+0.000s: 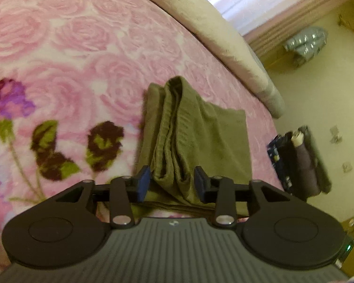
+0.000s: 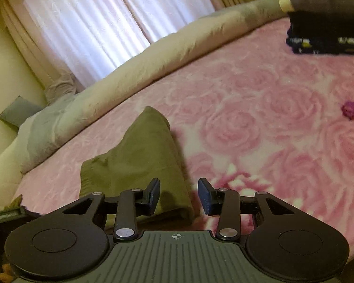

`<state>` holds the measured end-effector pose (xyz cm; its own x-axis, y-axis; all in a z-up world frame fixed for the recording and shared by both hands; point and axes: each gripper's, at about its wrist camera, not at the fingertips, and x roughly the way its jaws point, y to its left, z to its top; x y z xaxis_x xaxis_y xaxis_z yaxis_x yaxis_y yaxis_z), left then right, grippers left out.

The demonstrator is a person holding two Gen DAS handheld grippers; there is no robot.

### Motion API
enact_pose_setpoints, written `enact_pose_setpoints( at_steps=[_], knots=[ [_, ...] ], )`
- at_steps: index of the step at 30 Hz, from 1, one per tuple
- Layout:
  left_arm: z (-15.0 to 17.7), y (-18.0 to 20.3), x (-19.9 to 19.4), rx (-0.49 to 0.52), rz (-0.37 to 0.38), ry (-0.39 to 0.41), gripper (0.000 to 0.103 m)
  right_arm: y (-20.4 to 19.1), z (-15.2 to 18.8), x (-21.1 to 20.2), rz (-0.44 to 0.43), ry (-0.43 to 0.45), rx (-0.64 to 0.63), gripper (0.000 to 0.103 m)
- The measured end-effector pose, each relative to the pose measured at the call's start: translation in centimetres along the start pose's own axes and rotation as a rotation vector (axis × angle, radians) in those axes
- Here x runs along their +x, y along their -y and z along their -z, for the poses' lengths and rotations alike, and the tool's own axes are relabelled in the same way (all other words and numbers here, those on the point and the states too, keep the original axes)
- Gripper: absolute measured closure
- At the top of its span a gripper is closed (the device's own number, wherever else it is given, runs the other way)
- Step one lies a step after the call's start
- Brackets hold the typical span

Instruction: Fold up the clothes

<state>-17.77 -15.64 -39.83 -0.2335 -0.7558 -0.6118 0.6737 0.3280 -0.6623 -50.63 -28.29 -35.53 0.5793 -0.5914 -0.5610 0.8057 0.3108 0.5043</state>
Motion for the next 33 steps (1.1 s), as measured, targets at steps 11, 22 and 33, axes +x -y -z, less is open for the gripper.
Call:
enact_pose_setpoints(
  at_steps=[11, 22, 33],
  knots=[
    [1.4, -2.3, -1.2, 0.007, 0.005, 0.035, 0.089, 2.1, 1.4, 3.3, -0.026, -0.063, 0.041, 0.062],
    [2.0, 2.5, -1.3, 0.305, -0.079, 0.037, 0.091, 2.4, 1.4, 2.5, -0.042, -0.066, 0.073, 0.062],
    [1.2, 1.9, -0.7, 0.319, -0.059, 0.021, 0.103, 2.6, 1.5, 2.8, -0.045, -0.068, 0.066, 0.062]
  ],
)
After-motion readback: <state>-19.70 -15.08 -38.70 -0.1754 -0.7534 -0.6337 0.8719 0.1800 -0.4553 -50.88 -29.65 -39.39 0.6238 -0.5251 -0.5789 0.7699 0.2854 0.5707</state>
